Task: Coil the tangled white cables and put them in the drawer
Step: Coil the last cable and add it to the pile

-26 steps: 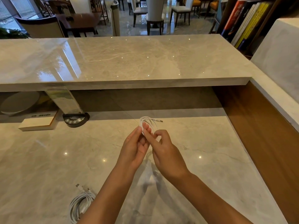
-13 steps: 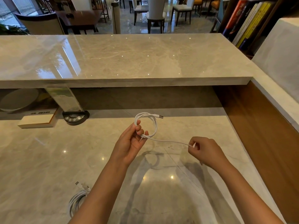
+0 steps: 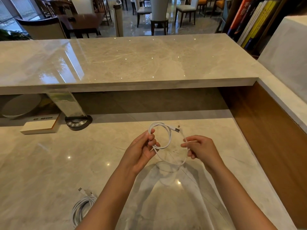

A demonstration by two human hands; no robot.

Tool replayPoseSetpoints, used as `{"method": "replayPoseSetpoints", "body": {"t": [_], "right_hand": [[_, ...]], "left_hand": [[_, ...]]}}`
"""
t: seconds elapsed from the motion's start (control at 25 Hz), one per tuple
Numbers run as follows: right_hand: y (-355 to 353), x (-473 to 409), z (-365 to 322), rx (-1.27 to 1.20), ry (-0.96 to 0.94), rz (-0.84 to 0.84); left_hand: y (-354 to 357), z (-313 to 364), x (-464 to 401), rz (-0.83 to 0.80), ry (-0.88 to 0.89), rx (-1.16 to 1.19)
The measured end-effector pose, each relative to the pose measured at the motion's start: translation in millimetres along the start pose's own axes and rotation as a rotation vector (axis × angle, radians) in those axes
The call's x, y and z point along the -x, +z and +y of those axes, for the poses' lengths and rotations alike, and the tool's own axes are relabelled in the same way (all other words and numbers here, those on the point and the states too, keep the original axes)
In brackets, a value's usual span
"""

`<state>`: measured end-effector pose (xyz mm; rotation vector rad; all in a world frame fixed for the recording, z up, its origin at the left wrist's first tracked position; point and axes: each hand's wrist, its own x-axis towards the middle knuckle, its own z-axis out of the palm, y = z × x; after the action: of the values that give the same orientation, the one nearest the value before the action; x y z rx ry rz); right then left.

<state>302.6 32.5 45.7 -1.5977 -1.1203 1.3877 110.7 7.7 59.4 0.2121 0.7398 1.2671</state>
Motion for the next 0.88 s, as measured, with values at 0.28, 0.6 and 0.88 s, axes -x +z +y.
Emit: {"method": "replayPoseSetpoints", "body": {"t": [0.28,0.6,0.88], "right_hand": [[25,7,14,0.133,-0.042,-0.069],[36,24,2,-0.156,-0.254,-0.162],[54,37,11,-0.095,-0.491,0.006]], "left_hand": [[7,-8,0,-0.020,-0.029,0.051],[9,-11,-3,-0.001,-0.066,0.108],[8,-15,-7,0.029,-0.065,0.133]]}}
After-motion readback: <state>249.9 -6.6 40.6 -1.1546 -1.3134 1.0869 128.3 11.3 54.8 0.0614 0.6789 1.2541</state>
